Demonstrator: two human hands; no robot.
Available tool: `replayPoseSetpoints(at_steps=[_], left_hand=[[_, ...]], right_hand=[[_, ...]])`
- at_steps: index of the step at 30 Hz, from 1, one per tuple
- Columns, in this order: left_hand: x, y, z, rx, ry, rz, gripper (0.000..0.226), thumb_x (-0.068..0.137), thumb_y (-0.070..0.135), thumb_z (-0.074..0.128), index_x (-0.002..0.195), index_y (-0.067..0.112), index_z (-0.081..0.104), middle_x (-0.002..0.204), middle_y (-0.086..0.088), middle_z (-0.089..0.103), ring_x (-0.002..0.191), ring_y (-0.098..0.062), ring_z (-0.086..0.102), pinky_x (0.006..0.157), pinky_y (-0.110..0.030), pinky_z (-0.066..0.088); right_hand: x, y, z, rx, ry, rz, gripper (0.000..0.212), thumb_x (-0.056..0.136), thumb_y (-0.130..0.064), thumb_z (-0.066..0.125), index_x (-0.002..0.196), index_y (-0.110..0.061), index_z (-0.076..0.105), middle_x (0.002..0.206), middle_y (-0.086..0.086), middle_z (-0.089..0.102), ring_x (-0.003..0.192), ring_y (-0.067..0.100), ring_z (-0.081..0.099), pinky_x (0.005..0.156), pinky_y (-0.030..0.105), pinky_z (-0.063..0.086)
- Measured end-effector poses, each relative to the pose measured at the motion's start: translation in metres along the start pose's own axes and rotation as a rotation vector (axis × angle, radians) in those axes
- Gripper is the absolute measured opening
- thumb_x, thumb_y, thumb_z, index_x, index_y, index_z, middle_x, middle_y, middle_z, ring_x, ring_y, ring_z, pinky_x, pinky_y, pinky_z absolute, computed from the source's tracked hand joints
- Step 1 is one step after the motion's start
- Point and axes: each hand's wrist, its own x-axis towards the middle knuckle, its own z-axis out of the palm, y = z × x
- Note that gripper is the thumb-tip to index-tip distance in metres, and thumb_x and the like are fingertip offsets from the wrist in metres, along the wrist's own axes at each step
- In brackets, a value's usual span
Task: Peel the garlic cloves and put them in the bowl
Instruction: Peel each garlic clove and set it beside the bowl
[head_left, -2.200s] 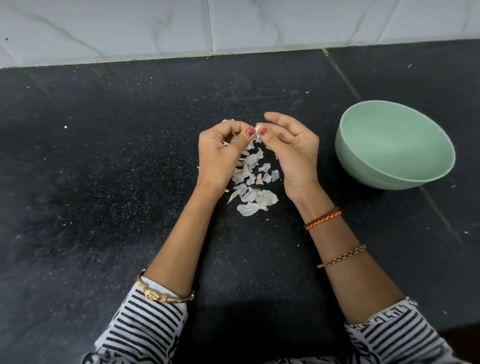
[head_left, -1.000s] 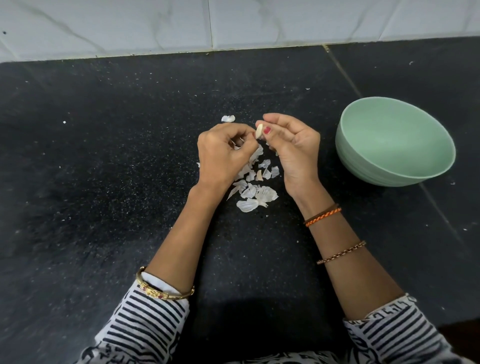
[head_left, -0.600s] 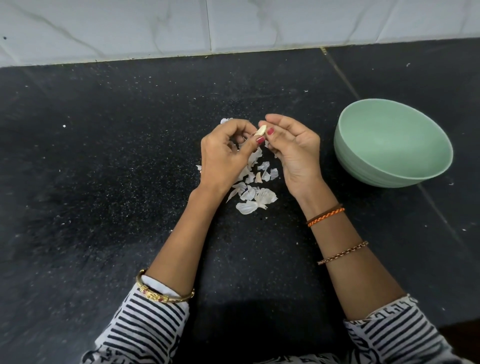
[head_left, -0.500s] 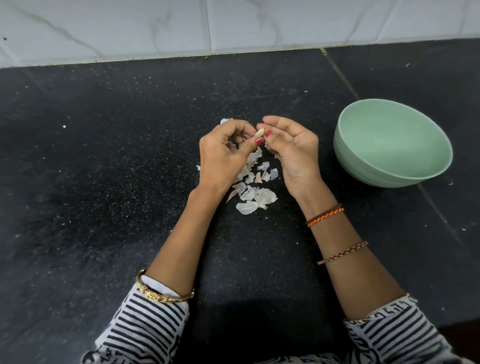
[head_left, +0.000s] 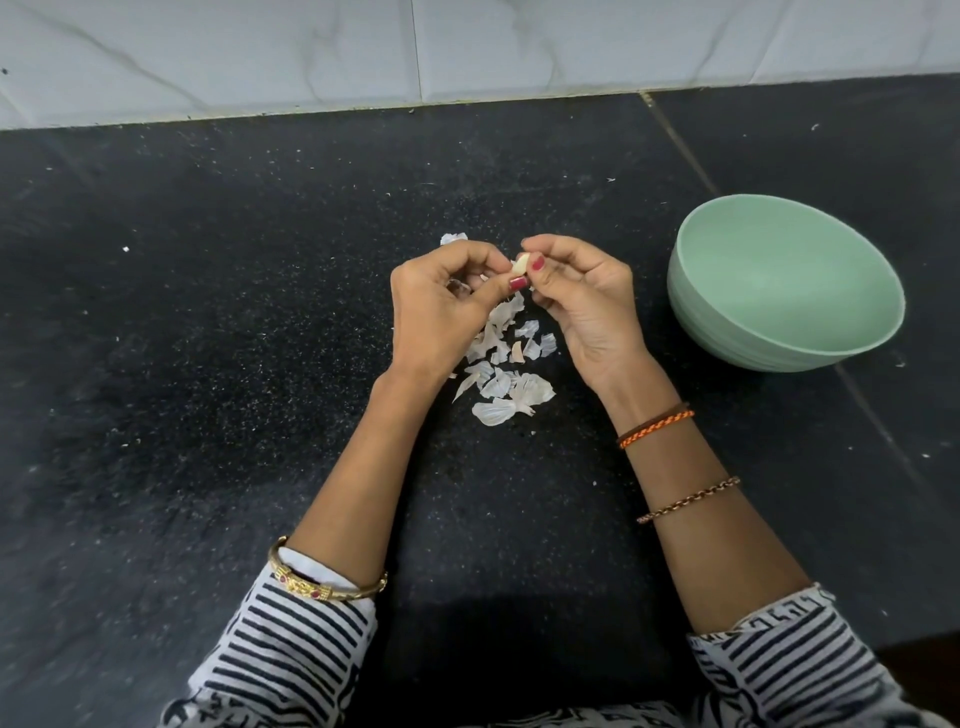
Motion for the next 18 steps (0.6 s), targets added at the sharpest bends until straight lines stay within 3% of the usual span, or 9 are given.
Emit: replayPoseSetpoints(at_steps=[8,18], left_hand=[[-0.0028,-0.0014,0.0049,0.057,-0.013,-0.01,0.007,0.075,0.013,0.072,0.077,0.016,0.066,0.069,0.015,0.06,0.055,0.001,0.047,0.055,-0.012,0.037],[-0.0031,0.0003,0.0046,0.09,0.046,-0.004,0.01,0.074,0.014,0.072,0.083,0.019,0.068,0.072,0.018,0.062,0.056,0.001,0.051,0.055,-0.009,0.037]], right_hand=[[0.001,0.0005,-0.0019,-0.039,0.02,-0.019,0.015,0.083,0.004,0.06,0.082,-0.01,0.065,0.068,-0.007,0.069,0.067,0.001,0.062,0.064,0.013,0.047],[0.0018,-0.0012,-0.0036,-0.052,-0.016,-0.036,0.017,0.084,0.006,0.058,0.081,-0.01,0.064,0.066,-0.009,0.067,0.063,-0.001,0.06,0.063,0.011,0.045]])
